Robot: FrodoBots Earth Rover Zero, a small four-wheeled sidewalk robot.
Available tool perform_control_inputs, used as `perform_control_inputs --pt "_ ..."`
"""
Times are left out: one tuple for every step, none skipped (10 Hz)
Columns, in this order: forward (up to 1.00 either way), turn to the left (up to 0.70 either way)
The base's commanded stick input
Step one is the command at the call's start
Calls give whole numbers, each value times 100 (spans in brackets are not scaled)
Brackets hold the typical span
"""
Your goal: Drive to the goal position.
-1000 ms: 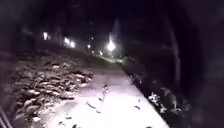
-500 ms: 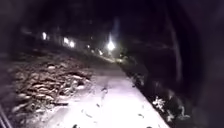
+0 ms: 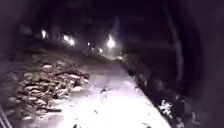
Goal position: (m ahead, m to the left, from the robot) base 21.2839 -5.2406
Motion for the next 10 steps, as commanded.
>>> perform_control_inputs --pt "45 0" --pt "45 0" --pt "45 0" --pt "45 0" --pt "45 0" --pt "45 0" --pt "45 0" --pt "45 0" --pt "45 0" --pt "45 0"
